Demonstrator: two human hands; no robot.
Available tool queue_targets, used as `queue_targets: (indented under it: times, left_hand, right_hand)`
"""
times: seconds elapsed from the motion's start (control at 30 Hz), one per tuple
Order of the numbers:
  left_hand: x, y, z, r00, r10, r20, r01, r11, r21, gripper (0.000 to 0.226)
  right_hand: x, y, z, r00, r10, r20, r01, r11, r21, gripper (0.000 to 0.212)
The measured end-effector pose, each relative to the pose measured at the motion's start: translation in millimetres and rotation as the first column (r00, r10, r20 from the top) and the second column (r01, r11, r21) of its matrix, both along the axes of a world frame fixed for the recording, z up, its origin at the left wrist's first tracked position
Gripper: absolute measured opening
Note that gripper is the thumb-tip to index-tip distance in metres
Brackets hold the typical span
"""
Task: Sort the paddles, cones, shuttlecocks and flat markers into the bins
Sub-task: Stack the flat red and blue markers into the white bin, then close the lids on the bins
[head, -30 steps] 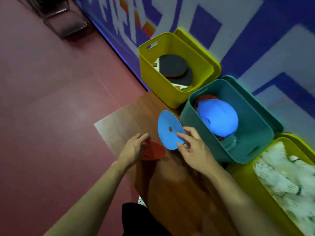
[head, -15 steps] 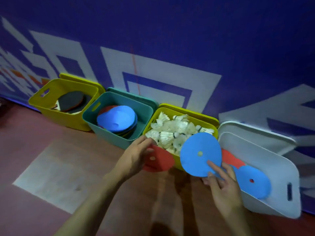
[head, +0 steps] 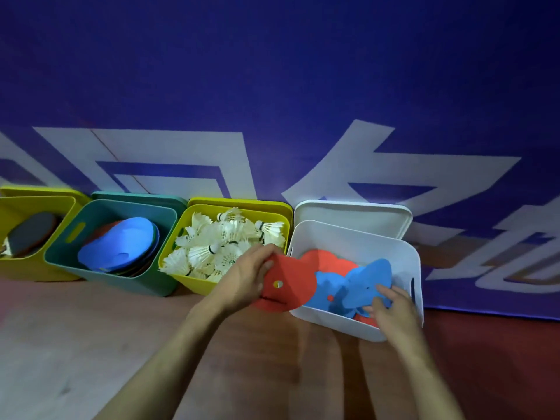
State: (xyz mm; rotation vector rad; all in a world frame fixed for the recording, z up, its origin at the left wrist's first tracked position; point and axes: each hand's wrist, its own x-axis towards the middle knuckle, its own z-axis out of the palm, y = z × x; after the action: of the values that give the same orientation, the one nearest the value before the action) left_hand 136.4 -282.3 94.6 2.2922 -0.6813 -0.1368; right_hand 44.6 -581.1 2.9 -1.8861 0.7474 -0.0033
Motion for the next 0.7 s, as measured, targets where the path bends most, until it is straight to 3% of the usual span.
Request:
queue_targets:
  times: [0.13,0.27,0.4,0.47,0.6,0.7]
  left_hand:
    - [14,-10,9,0.999,0.037,0.0,-0.037,0.999,0.01,0.019]
    - [19,-15,13,0.998,0.062,-0.008,-0.062,0.998,0.03,0.019]
    - [22,-18,12,0.998,0.066,-0.017,-0.065,0.996,0.055,0.019]
    - [25,-24,12,0.997,0.07,-0.029,-0.068,0.995,0.075,0.019]
    - [38,-47,3,0.998,0.031,-0.05,-0.026,0.996,0.088,0.019]
    - [49,-81,-16,0.996,-0.066,-0.06,0.073,0.991,0.114,0.018]
  right_hand:
    - [40,5,-22,0.992,0.123,-0.025,-0.117,0.979,0.166,0.03]
    - [76,14,-30,0.958,0.268,-0.099,-0.242,0.945,0.22,0.033]
    - [99,1,-56,0.883,0.399,-0.248,-0.392,0.916,0.082,0.062]
    - [99,-9,-64,0.858,0.407,-0.313,-0.4,0.912,0.09,0.067]
    - [83,-23,-51,0.904,0.352,-0.244,-0.346,0.936,0.067,0.057]
    - [59,-36,-43,0.957,0.214,-0.195,-0.211,0.977,0.04,0.051]
